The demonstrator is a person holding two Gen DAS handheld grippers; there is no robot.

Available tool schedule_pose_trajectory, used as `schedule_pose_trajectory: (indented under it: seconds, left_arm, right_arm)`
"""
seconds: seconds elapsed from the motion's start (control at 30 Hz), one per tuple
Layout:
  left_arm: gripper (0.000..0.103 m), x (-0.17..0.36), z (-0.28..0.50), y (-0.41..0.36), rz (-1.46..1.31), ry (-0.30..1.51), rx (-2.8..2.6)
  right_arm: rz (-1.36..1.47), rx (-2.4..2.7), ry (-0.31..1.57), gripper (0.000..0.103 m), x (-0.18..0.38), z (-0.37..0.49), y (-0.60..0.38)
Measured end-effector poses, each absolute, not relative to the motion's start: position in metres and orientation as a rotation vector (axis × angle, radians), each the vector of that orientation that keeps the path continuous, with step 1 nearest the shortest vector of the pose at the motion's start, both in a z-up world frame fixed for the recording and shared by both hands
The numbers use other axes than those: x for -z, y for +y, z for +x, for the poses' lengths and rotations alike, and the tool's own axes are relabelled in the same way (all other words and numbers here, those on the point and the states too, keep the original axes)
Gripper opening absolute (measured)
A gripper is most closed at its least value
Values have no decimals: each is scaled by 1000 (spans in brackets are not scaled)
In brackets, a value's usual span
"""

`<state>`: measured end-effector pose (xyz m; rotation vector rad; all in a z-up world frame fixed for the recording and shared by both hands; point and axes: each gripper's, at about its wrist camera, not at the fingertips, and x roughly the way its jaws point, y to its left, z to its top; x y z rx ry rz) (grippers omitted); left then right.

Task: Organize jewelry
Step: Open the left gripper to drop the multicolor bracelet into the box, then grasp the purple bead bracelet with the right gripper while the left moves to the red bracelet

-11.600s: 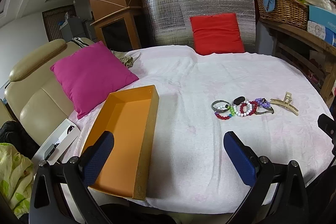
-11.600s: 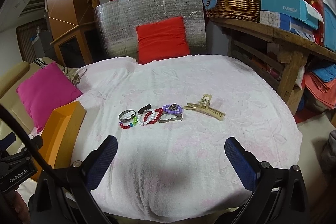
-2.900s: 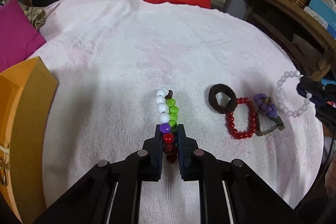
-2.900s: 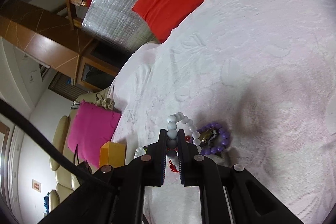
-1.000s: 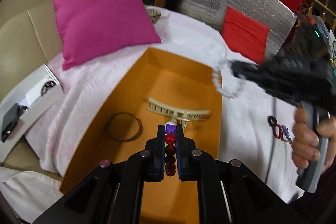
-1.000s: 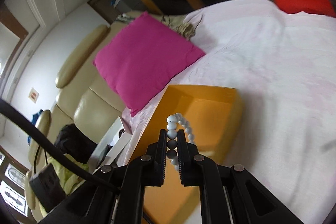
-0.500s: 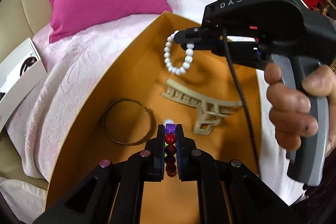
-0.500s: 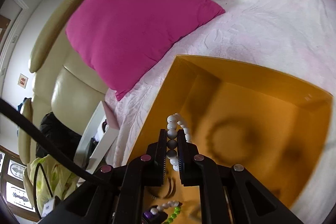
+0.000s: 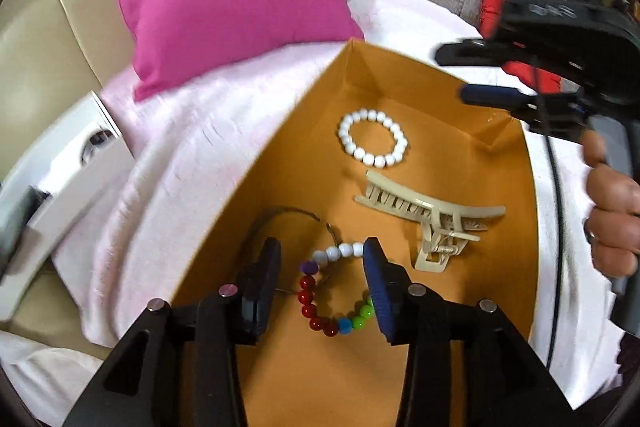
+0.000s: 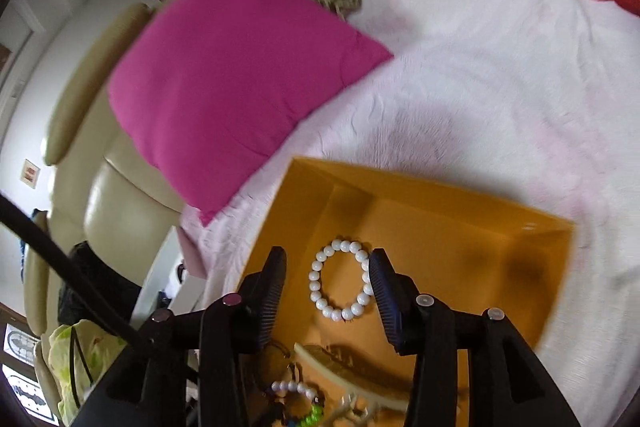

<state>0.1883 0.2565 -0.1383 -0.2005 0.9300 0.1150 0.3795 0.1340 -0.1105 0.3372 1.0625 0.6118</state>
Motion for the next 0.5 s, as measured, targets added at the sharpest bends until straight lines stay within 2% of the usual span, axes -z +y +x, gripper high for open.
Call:
schedule_pose_trajectory:
  seconds: [0.2, 0.5]
  left_arm:
    - [46, 98, 175, 216, -140, 858, -86]
    - [61, 68, 164, 95, 36, 796, 59]
  right_arm:
    - [355, -630, 955, 47, 73, 335, 68]
    - [417, -508, 867, 47, 52, 255, -95]
